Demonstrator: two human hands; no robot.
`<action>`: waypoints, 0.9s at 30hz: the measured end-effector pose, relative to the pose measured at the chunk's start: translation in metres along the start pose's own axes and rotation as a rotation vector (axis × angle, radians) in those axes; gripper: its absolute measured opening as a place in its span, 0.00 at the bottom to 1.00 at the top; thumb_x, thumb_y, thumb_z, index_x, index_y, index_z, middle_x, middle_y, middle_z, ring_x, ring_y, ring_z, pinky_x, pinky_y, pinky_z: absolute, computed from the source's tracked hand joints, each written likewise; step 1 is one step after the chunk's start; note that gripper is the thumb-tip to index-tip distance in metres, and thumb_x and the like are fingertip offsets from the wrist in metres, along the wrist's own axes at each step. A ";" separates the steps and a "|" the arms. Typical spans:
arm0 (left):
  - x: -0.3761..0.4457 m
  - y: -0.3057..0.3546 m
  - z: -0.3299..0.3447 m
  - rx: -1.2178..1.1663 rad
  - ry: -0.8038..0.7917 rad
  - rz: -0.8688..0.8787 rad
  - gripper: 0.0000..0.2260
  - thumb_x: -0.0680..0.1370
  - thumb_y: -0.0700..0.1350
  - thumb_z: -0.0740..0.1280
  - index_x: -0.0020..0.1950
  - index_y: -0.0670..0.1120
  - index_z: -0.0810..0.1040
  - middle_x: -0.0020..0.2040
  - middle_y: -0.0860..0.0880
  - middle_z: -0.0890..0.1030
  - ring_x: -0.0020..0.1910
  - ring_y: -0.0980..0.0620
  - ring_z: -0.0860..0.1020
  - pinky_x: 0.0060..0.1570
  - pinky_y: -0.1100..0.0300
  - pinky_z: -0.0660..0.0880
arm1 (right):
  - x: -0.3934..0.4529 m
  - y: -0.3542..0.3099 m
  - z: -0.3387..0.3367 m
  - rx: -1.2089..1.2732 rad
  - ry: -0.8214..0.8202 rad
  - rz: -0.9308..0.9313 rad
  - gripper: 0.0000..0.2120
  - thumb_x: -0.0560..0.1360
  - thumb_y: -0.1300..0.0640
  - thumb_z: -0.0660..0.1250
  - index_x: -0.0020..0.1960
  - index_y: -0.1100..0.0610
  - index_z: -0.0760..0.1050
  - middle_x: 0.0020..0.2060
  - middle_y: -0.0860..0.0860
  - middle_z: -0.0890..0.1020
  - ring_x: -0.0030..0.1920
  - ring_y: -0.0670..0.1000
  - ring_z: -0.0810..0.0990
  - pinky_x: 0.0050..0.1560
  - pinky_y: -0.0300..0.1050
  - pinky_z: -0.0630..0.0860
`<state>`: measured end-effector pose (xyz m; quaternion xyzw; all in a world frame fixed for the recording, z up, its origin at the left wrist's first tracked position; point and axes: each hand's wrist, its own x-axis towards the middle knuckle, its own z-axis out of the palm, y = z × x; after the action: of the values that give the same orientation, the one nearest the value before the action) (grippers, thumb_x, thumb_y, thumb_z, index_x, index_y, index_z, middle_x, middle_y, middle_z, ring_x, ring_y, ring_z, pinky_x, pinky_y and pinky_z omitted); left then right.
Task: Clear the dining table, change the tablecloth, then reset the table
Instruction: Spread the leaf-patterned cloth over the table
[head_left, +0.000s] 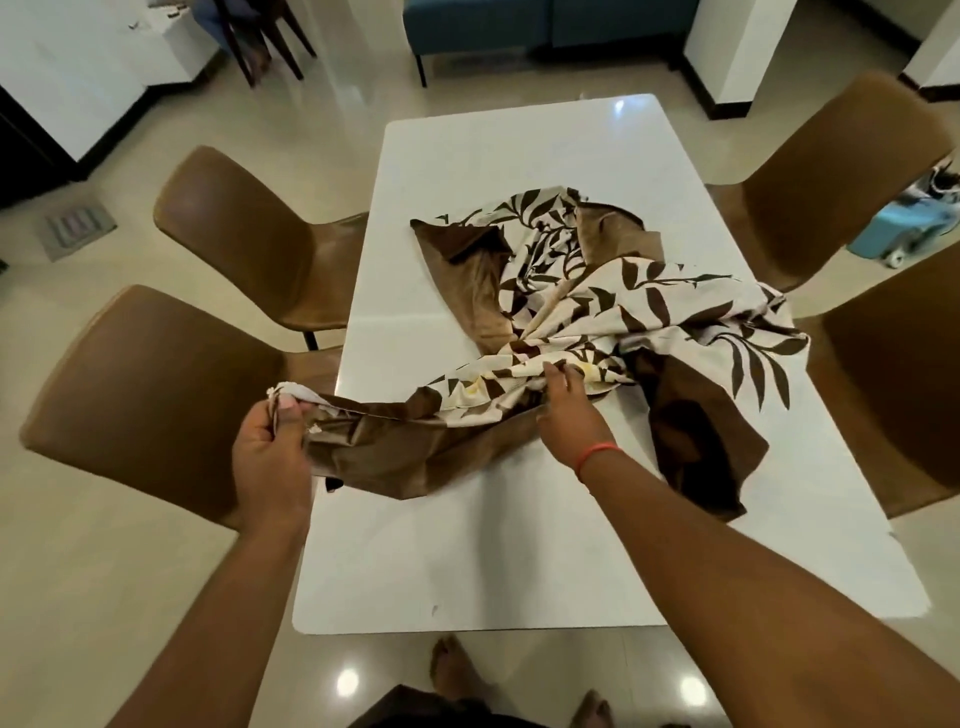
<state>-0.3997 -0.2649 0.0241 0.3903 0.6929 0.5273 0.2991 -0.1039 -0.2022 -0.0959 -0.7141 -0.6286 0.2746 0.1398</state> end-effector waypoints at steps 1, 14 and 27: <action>-0.001 -0.001 0.001 0.023 -0.005 0.011 0.13 0.84 0.55 0.59 0.44 0.55 0.80 0.47 0.46 0.83 0.51 0.41 0.82 0.51 0.41 0.79 | 0.004 -0.001 0.000 -0.011 0.014 0.009 0.38 0.75 0.68 0.62 0.80 0.51 0.52 0.79 0.57 0.48 0.69 0.62 0.72 0.60 0.53 0.77; 0.056 -0.037 -0.037 -0.167 0.374 -0.233 0.10 0.82 0.50 0.63 0.54 0.46 0.78 0.46 0.50 0.80 0.45 0.52 0.78 0.42 0.62 0.75 | 0.026 -0.024 -0.012 -0.552 0.130 -0.342 0.13 0.75 0.65 0.62 0.58 0.57 0.76 0.54 0.57 0.77 0.54 0.59 0.73 0.53 0.53 0.74; 0.103 -0.065 -0.044 -0.029 0.415 -0.395 0.09 0.76 0.37 0.65 0.55 0.39 0.79 0.56 0.44 0.82 0.45 0.54 0.80 0.49 0.58 0.76 | 0.016 0.018 -0.063 -0.254 0.120 -0.076 0.11 0.78 0.63 0.60 0.57 0.59 0.77 0.55 0.58 0.76 0.53 0.60 0.79 0.55 0.52 0.77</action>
<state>-0.5038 -0.2077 -0.0267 0.1270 0.7942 0.5375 0.2532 -0.0526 -0.1800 -0.0580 -0.7168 -0.6754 0.1442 0.0958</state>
